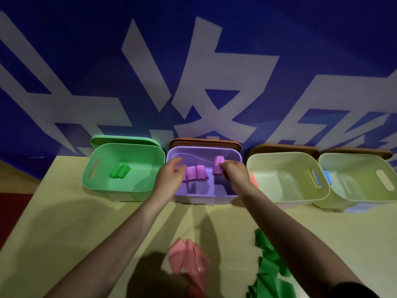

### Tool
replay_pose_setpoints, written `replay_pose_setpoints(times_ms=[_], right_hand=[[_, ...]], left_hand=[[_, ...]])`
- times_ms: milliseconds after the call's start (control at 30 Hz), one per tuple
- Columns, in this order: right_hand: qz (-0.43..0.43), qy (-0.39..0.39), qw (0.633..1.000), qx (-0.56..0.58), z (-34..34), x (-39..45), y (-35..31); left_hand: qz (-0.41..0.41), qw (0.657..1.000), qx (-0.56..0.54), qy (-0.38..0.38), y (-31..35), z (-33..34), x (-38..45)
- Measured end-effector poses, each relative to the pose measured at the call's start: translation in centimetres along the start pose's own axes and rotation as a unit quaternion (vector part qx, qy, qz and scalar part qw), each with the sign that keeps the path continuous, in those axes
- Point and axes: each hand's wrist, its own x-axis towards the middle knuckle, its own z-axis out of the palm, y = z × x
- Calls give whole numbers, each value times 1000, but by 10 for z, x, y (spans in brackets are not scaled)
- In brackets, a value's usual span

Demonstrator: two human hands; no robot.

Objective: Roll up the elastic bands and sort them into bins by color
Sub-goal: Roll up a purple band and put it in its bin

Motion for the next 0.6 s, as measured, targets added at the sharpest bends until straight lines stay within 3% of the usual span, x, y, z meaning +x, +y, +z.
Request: replay_pose_setpoints(times_ms=[100,233,400,467,533,600], right_hand=[[62,25,997,-32,15,43,14],[75,52,988,-127,29,83,36],[87,33,982,-164,37,98,37],[117,26,987,-105,38,101,39],[93,15,977,-190,38,100,43],[103,11,974,-200,36,99,43]], left_hand=[[44,992,109,43,-26,-7,20],[48,980,184,63,-42,-2,40],[81,982,149,78,-56,3,55],[88,984,128,86,-61,7,57],[92,982,133,98,-65,11,57],[90,980,141,110,-65,14,58]])
